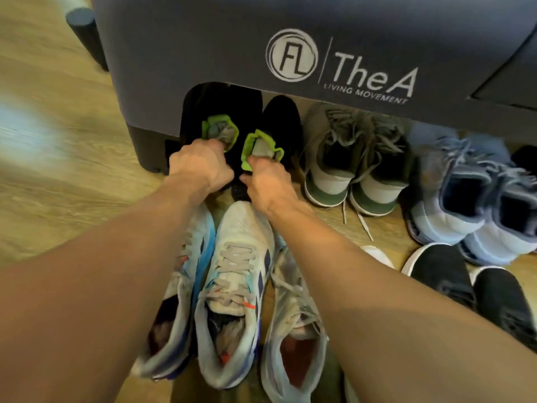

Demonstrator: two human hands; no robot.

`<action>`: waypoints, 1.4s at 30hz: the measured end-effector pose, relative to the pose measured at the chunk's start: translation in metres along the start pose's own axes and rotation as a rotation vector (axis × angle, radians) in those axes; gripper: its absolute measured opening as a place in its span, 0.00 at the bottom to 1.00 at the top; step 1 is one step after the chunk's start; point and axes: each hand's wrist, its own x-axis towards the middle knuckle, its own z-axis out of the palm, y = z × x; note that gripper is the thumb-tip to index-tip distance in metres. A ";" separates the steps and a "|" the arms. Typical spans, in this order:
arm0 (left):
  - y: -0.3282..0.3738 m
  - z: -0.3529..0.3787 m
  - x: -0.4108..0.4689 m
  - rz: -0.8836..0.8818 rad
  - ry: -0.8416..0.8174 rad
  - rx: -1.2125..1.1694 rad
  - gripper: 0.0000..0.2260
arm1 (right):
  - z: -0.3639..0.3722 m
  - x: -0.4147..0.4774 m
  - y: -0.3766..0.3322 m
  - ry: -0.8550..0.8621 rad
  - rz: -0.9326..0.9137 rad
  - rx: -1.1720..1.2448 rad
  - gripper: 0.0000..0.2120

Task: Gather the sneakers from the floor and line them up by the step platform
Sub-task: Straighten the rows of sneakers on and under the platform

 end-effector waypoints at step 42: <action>0.172 0.004 -0.050 0.425 -0.028 0.070 0.20 | -0.091 -0.086 0.148 0.028 0.201 -0.176 0.20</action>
